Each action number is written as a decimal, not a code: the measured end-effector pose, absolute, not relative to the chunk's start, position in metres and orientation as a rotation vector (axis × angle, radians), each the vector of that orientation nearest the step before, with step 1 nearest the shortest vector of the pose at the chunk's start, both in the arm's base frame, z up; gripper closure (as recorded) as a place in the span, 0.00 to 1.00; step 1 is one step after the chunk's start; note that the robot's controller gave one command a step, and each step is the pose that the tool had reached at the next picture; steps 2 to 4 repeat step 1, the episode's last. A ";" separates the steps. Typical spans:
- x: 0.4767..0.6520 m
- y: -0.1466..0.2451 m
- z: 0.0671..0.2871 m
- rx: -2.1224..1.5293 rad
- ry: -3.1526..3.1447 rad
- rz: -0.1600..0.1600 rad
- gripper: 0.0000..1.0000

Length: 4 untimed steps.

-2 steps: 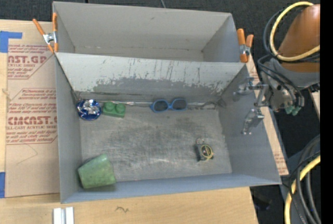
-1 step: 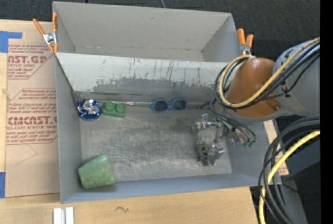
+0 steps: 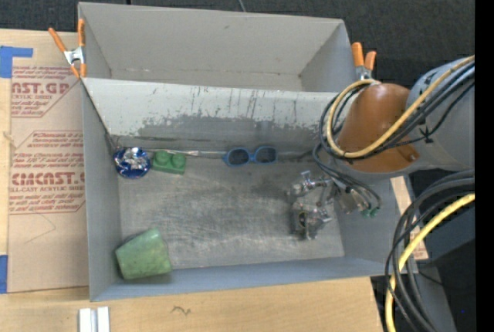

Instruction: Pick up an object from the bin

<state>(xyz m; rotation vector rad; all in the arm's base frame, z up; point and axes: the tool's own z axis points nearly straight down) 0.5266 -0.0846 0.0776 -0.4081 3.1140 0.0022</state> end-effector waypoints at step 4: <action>0.517 -0.148 0.268 -0.963 2.985 -0.006 1.00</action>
Offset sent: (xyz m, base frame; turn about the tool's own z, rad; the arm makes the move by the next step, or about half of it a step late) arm -0.0101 -0.0630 0.1880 -0.3658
